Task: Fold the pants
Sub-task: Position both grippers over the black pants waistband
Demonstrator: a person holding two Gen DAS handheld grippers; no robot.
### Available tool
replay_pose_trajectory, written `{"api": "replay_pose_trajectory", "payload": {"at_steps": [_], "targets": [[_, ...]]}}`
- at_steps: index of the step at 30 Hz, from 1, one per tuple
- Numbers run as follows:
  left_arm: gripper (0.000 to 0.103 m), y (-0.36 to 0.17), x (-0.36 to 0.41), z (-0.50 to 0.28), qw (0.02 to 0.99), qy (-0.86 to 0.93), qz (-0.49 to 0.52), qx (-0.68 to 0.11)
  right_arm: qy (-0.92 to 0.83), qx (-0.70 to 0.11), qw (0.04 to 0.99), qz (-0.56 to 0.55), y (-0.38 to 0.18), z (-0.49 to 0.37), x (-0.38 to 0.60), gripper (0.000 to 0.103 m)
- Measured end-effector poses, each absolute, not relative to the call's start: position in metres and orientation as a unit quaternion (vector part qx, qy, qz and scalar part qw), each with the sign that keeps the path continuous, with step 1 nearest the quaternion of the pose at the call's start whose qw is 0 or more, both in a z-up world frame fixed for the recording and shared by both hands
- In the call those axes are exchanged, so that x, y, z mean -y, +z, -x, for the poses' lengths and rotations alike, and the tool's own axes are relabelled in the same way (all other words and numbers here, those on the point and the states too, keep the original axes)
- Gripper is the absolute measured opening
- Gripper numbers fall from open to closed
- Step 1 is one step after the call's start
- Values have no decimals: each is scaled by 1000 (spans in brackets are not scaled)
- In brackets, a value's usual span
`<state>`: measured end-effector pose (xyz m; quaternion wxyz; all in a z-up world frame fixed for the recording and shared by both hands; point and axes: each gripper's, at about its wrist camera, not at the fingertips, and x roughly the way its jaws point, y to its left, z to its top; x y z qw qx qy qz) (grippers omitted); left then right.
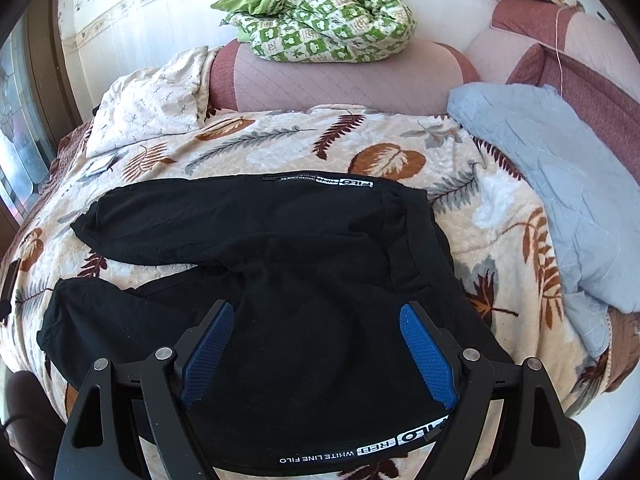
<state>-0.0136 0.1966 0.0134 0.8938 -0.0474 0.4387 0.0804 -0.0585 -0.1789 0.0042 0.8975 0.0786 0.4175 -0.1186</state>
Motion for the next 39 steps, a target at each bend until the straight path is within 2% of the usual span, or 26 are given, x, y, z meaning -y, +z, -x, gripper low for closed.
{"api": "replay_pose_trajectory", "payload": {"at_steps": [15, 39], "targets": [[66, 24, -82, 27, 895, -22, -48, -442, -92, -407, 904, -91, 1, 69, 176, 89], [66, 14, -77, 27, 885, -40, -51, -461, -82, -427, 896, -87, -8, 65, 167, 89]]}}
